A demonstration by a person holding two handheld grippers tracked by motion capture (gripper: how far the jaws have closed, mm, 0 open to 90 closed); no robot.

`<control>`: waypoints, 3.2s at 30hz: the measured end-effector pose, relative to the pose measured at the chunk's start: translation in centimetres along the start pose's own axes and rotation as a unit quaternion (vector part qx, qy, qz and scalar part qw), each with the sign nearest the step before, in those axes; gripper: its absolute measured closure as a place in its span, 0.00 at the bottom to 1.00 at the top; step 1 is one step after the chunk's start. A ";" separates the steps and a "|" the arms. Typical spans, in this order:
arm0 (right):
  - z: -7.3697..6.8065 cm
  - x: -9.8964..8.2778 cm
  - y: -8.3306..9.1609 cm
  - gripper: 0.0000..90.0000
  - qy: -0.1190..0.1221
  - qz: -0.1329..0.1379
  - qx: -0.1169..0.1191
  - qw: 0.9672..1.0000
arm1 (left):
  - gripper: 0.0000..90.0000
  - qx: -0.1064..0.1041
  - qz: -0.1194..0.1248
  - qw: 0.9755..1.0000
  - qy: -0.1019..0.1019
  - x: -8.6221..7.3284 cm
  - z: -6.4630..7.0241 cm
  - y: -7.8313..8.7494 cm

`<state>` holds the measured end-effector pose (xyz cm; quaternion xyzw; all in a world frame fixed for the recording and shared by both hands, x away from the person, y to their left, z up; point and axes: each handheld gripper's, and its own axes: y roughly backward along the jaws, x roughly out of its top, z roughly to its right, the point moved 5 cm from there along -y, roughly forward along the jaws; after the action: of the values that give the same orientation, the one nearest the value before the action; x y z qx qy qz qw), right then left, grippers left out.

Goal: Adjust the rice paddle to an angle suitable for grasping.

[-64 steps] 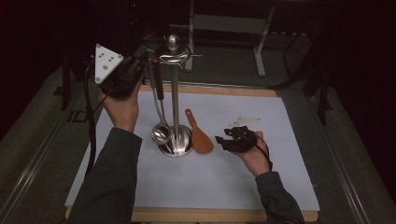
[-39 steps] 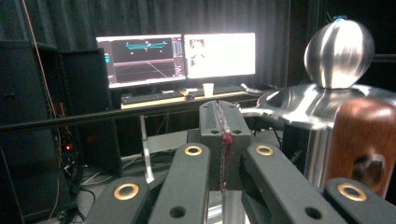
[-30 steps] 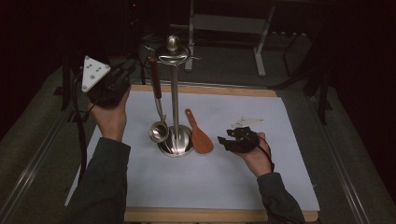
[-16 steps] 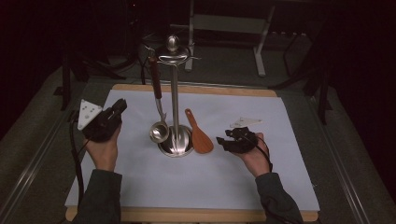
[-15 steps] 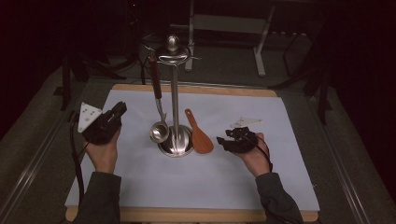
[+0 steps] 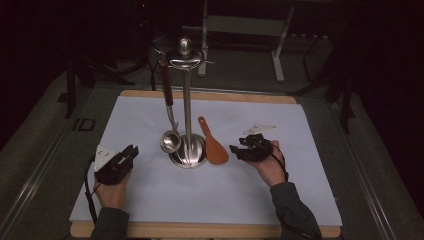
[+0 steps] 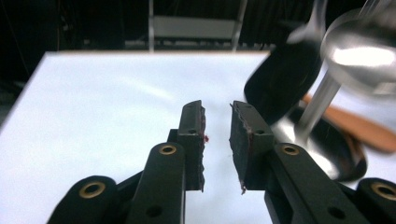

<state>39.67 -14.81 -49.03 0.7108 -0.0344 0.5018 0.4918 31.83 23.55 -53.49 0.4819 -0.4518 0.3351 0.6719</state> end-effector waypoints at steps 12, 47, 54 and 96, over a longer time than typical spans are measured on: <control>0.1 -0.1 -3.2 0.62 -0.005 -0.017 -0.012 1.000 | 0.78 0.010 -0.024 1.000 -0.003 -2.1 -0.1 -1.0; -1.2 1.9 -11.4 0.62 -0.052 -0.041 -0.030 0.997 | 0.77 0.007 -0.023 1.000 -0.008 -2.2 0.1 -1.0; -1.5 2.6 -12.2 0.60 -0.049 -0.044 -0.038 0.997 | 0.77 0.006 -0.022 1.000 -0.006 -2.2 0.0 -0.9; 0.9 -0.8 -9.4 0.69 -0.058 -0.104 -0.050 0.992 | 0.77 0.007 -0.022 1.000 -0.008 -2.2 0.1 -1.0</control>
<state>45.05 -10.97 -55.88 0.7130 -0.0135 0.4031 0.5736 31.85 23.09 -55.82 0.4991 -0.4442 0.3188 0.6722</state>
